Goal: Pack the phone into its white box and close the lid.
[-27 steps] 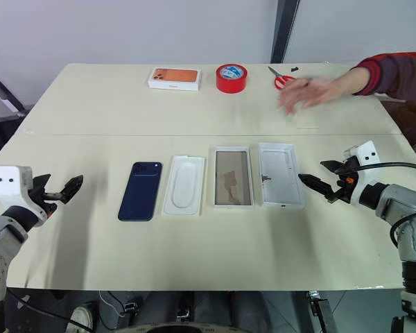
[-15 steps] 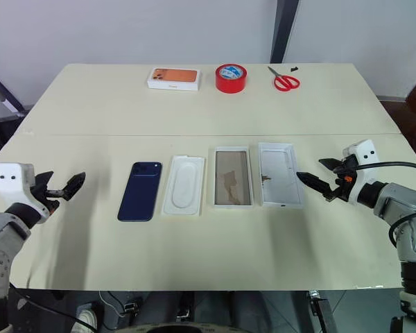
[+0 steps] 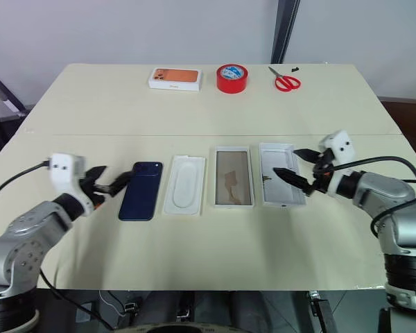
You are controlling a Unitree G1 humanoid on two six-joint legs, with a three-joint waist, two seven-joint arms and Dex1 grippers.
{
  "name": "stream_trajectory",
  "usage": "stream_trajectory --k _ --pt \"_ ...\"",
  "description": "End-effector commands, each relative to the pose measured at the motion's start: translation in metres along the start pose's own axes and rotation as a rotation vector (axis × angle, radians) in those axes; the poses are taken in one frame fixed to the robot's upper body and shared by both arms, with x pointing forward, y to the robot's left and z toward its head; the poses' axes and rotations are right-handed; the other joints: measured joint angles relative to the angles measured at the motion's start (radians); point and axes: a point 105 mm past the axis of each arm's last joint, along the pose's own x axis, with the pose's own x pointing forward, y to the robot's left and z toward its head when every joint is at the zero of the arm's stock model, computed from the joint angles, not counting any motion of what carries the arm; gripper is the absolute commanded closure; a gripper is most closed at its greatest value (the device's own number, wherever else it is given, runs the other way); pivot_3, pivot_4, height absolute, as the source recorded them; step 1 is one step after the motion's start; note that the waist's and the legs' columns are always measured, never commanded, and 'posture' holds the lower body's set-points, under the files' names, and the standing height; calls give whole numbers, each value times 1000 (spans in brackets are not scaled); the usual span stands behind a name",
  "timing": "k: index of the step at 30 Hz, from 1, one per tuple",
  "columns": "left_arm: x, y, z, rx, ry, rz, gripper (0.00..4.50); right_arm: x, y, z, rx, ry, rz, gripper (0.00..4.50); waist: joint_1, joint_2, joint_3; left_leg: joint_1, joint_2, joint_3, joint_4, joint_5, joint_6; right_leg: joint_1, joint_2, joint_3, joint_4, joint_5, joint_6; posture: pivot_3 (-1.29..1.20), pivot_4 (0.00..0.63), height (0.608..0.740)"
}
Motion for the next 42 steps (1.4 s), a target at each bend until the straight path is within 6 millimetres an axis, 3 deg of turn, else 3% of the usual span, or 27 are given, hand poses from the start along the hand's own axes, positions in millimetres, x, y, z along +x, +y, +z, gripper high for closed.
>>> stream_trajectory --k 1,10,21,34,42 --pt "8 -18 -8 -47 126 -38 41 13 34 15 -66 -28 139 15 0 0 0 0 0 0 1 0 0 0 0 0 1 0 0 0 150 725" --pt "26 -67 -17 -211 299 -184 41 25 85 13 -144 10 344 15 0 -1 0 -1 0 -1 6 0 1 1 2 0 2 0 1 0 150 725" --pt "33 -66 -37 -305 387 -129 41 26 94 10 -143 12 355 15 2 -1 0 0 0 -1 7 0 0 2 3 0 2 0 1 0 150 725" --pt "30 -64 3 -346 222 -174 41 32 102 7 -134 5 383 15 2 -2 0 0 0 -1 7 0 0 2 2 0 2 0 0 0 150 725" --pt "32 -61 -9 -353 295 -150 41 33 104 10 -140 -3 395 15 2 -2 0 0 0 -1 7 0 0 2 3 0 2 0 1 0 150 725"
